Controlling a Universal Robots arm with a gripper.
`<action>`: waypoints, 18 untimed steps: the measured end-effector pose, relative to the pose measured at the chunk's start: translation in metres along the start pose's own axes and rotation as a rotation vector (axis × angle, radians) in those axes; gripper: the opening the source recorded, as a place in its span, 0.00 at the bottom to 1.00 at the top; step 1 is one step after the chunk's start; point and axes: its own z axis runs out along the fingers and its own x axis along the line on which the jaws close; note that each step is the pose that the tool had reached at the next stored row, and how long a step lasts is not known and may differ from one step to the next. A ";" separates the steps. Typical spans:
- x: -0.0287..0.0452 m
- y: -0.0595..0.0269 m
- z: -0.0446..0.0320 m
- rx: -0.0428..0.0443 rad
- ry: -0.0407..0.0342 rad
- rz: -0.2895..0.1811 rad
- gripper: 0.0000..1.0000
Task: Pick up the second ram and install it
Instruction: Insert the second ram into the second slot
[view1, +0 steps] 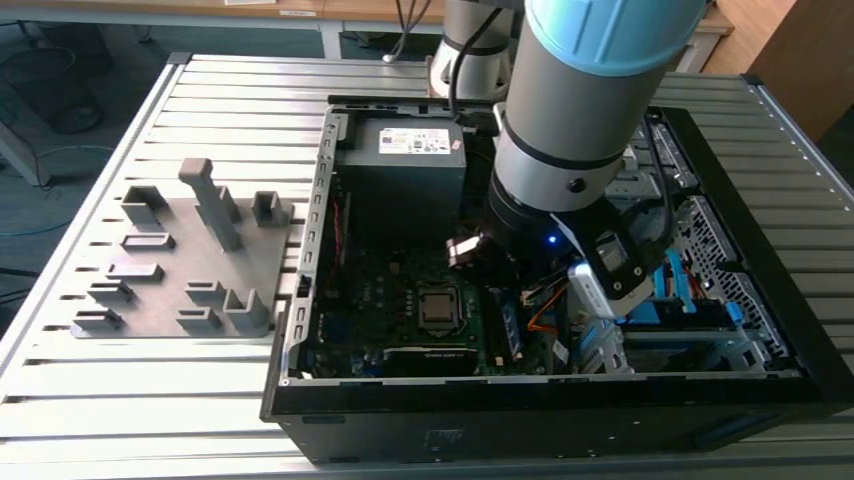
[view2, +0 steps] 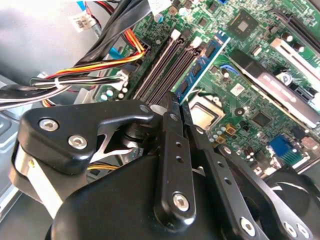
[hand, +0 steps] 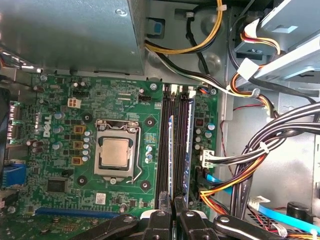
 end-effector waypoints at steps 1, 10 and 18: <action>0.0000 0.0000 0.0005 0.0000 0.0000 0.000 0.14; 0.0001 -0.0002 0.0043 0.0000 0.0000 0.000 0.14; 0.0002 -0.0003 0.0070 0.0001 0.0000 0.000 0.14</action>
